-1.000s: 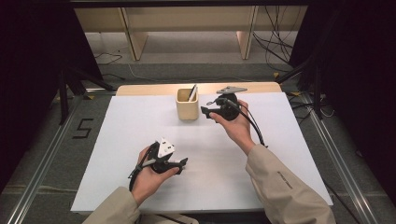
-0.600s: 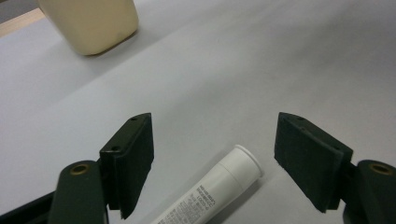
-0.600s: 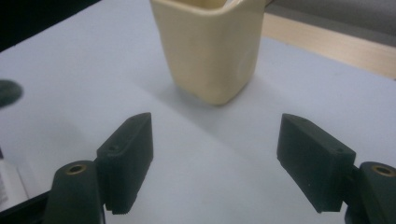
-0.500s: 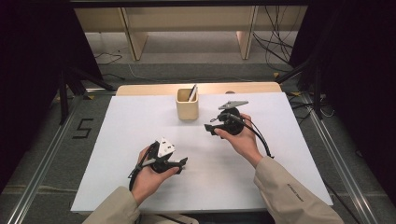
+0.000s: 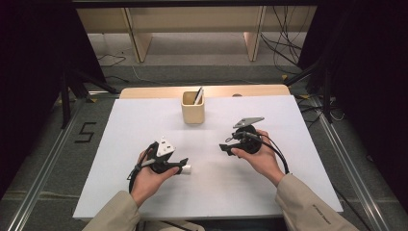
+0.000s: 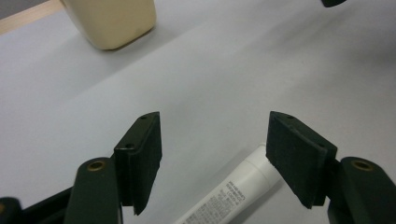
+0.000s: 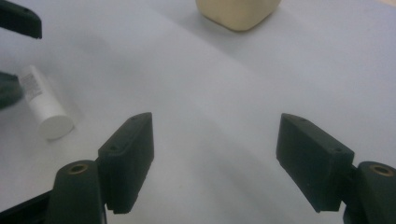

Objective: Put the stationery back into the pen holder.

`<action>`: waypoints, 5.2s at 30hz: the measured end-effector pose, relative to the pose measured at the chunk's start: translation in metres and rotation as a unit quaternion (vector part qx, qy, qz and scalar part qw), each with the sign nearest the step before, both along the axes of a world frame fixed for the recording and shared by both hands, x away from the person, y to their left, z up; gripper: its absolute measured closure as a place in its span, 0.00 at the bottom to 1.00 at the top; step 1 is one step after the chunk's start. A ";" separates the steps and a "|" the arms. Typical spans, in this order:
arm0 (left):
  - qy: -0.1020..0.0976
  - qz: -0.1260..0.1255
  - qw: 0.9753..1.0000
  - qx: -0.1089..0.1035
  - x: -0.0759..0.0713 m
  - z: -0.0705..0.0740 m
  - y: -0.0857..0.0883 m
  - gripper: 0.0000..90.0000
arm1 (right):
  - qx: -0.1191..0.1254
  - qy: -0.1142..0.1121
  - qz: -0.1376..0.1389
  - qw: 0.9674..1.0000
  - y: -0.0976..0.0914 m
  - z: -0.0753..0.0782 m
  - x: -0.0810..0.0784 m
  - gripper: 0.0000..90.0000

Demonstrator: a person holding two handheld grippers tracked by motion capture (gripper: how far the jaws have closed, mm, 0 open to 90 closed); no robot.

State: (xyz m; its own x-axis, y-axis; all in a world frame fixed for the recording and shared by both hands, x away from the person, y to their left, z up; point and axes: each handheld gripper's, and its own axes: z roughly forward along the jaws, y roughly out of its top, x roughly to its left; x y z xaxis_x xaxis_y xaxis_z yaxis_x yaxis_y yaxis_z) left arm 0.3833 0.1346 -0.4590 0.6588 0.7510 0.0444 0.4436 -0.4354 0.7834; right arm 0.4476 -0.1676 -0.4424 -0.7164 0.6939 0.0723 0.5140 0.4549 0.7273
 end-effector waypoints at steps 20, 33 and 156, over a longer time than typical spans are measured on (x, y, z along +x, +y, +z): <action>0.038 -0.091 0.992 0.074 0.005 -0.003 0.005 0.45 | -0.027 0.023 0.012 0.999 -0.019 -0.012 -0.017 0.33; 0.052 -0.156 0.978 0.131 0.006 -0.006 -0.002 0.48 | -0.032 0.029 0.007 0.999 -0.029 -0.015 -0.020 0.33; 0.078 -0.285 0.902 0.315 0.027 0.000 -0.027 0.71 | -0.045 0.044 0.002 0.998 -0.044 -0.023 -0.032 0.32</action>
State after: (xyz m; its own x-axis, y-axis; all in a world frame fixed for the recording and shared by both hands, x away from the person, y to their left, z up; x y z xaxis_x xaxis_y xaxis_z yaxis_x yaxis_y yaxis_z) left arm 0.4108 0.1076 -0.4588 0.9647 0.1473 0.2185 0.0909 -0.9643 0.2487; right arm 0.4154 -0.2112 -0.4651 -0.7134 0.6970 0.0729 0.5721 0.5192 0.6350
